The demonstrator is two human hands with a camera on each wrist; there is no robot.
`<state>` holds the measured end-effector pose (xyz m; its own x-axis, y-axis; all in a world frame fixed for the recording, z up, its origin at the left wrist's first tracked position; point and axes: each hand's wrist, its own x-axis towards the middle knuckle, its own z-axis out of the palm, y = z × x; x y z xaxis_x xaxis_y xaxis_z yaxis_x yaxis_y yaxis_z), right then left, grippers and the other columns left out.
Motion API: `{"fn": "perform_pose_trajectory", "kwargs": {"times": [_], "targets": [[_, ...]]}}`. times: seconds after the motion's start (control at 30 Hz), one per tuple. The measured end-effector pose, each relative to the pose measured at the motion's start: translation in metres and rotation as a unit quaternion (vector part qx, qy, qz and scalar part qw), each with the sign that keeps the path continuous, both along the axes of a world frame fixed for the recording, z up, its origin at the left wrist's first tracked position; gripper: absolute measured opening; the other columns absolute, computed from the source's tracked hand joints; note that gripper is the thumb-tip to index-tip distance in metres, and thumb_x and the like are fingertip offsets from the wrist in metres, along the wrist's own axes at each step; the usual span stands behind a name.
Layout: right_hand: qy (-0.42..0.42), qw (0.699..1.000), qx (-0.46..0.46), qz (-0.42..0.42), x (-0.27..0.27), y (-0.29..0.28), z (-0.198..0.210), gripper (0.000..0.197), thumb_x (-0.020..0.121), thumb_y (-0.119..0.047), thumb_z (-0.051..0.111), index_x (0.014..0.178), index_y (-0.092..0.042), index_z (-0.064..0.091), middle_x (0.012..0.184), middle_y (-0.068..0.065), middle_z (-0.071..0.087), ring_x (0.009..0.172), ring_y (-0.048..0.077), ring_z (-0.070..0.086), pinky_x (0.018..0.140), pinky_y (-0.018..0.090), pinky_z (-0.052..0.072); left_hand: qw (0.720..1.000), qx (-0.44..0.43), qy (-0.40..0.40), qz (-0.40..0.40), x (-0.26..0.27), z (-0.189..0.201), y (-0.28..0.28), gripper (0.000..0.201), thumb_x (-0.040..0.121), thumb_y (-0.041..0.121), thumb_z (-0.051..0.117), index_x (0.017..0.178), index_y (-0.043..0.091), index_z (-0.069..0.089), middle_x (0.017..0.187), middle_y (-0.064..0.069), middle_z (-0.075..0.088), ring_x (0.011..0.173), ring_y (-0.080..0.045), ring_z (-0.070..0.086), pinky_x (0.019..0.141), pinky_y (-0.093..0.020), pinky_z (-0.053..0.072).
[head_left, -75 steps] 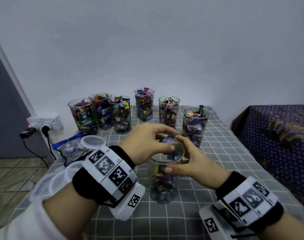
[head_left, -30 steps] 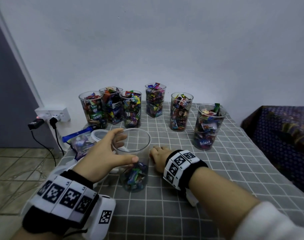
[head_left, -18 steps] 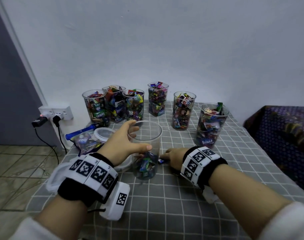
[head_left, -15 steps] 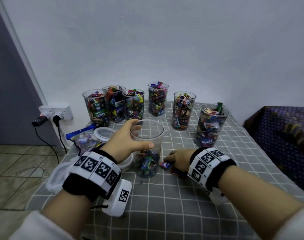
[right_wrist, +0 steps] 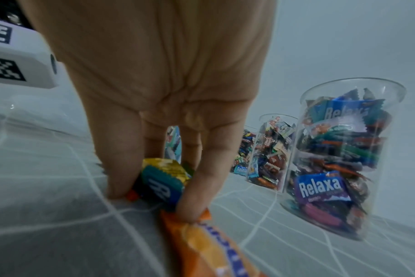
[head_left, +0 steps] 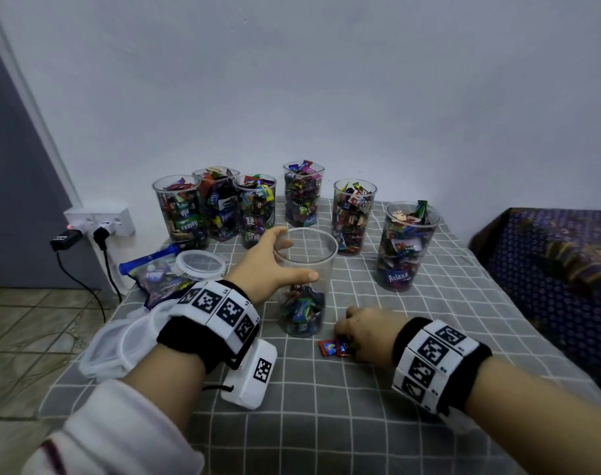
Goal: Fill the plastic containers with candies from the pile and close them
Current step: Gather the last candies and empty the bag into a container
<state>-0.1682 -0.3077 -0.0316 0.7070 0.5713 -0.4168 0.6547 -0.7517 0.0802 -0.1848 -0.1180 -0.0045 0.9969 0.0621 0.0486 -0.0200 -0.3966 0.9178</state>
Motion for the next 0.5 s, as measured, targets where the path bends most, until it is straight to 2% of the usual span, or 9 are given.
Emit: {"fn": "perform_pose_trajectory", "kwargs": {"times": [0.07,0.2,0.3,0.37,0.43,0.47,0.5], "targets": [[-0.005,1.000,0.004,0.000,-0.001,-0.001,-0.001,0.043,0.093,-0.018,0.052,0.135,-0.026,0.046,0.131,0.007,0.043,0.119,0.028,0.049,0.092,0.033,0.042,1.000,0.001,-0.001,0.004,0.004,-0.002,-0.003,0.096,0.066,0.030,0.081,0.143,0.020,0.025,0.127,0.007,0.046,0.123,-0.016,0.045,0.107,-0.040,0.037],[0.004,0.999,0.027,-0.022,0.002,-0.003,-0.001,0.041,0.091,-0.015,0.053,0.131,-0.023,0.051,0.132,0.007,0.043,0.119,0.027,0.048,0.091,0.030,0.041,1.000,-0.003,-0.008,0.007,0.010,-0.007,-0.007,0.094,0.066,0.031,0.082,0.142,0.022,0.027,0.123,0.009,0.046,0.123,-0.018,0.045,0.107,-0.043,0.037],[0.005,0.995,0.072,-0.067,0.009,-0.010,0.002,0.033,0.088,-0.017,0.057,0.120,-0.019,0.058,0.126,0.006,0.051,0.113,0.025,0.052,0.087,0.027,0.043,1.000,-0.019,-0.010,0.008,0.010,-0.009,-0.007,0.095,0.066,0.030,0.083,0.142,0.023,0.027,0.123,0.009,0.046,0.124,-0.018,0.045,0.107,-0.043,0.037],[-0.006,0.991,0.103,-0.088,0.014,-0.017,0.011,0.021,0.088,-0.021,0.059,0.108,-0.018,0.061,0.114,0.006,0.059,0.100,0.022,0.058,0.083,0.027,0.046,1.000,-0.028,-0.010,0.008,0.010,-0.010,-0.006,0.095,0.066,0.030,0.083,0.142,0.023,0.026,0.123,0.009,0.046,0.125,-0.018,0.044,0.107,-0.044,0.037],[0.002,0.975,0.185,-0.124,0.020,-0.025,0.030,0.006,0.088,-0.019,0.062,0.086,-0.023,0.058,0.092,0.002,0.061,0.073,0.015,0.059,0.068,0.027,0.049,0.999,-0.038,-0.012,0.008,0.010,-0.012,-0.006,0.095,0.066,0.030,0.083,0.142,0.025,0.027,0.123,0.009,0.046,0.125,-0.019,0.044,0.107,-0.045,0.037],[0.014,0.960,0.238,-0.146,0.023,-0.029,0.041,0.015,0.087,-0.016,0.064,0.078,-0.025,0.054,0.083,0.000,0.059,0.066,0.014,0.058,0.063,0.029,0.051,0.999,-0.043,-0.013,0.009,0.010,-0.013,-0.007,0.095,0.065,0.030,0.083,0.142,0.025,0.027,0.123,0.009,0.046,0.124,-0.019,0.044,0.107,-0.045,0.037],[0.017,0.945,0.285,-0.161,0.026,-0.032,0.053,0.021,0.085,-0.013,0.066,0.075,-0.026,0.053,0.078,-0.002,0.057,0.065,0.016,0.058,0.060,0.030,0.052,0.999,-0.047,-0.014,0.008,0.011,-0.014,-0.007,0.095,0.065,0.030,0.083,0.141,0.026,0.028,0.123,0.009,0.046,0.124,-0.018,0.044,0.107,-0.045,0.037]]}}
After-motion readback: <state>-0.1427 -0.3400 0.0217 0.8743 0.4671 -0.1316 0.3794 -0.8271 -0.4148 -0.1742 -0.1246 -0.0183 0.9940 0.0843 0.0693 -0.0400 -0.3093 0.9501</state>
